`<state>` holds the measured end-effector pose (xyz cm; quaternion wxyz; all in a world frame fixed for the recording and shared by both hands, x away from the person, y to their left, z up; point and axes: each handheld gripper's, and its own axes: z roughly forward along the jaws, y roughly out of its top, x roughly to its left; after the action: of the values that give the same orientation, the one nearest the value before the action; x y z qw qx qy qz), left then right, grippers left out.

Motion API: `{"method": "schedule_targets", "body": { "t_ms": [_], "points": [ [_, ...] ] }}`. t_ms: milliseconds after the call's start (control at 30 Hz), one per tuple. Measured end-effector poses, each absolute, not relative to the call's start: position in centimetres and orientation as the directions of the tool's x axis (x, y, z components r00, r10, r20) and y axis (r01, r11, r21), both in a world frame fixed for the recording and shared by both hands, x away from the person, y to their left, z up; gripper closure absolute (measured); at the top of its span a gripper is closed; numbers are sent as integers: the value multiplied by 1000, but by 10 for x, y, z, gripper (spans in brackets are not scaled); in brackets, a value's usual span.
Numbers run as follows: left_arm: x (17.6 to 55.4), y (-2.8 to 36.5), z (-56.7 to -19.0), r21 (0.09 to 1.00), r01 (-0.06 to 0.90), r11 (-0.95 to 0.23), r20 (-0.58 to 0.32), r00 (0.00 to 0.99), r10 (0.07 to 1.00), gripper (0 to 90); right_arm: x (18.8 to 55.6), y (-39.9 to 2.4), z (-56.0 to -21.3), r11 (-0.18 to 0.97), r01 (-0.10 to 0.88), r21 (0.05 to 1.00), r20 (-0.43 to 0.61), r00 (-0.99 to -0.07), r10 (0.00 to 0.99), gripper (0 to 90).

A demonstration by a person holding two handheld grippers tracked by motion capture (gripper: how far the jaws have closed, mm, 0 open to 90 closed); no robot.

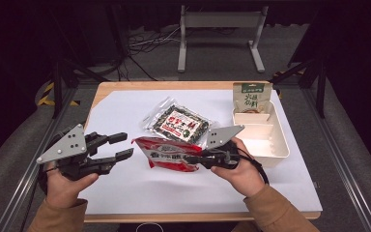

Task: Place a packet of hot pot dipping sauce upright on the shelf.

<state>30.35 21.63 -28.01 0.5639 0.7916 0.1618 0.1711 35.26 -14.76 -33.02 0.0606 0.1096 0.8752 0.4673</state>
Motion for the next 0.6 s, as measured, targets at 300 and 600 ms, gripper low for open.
{"method": "schedule_targets", "body": {
  "t_ms": [300, 600],
  "points": [
    [310, 220, -285, 944, 97, -316, 73, 872, 484, 472, 359, -165, -314, 543, 131, 830, -33, -959, 283, 899],
    [317, 226, -291, 940, 134, -313, 50, 855, 516, 454, 368, -187, -296, 551, 140, 823, -62, -941, 332, 898]
  ]
}}
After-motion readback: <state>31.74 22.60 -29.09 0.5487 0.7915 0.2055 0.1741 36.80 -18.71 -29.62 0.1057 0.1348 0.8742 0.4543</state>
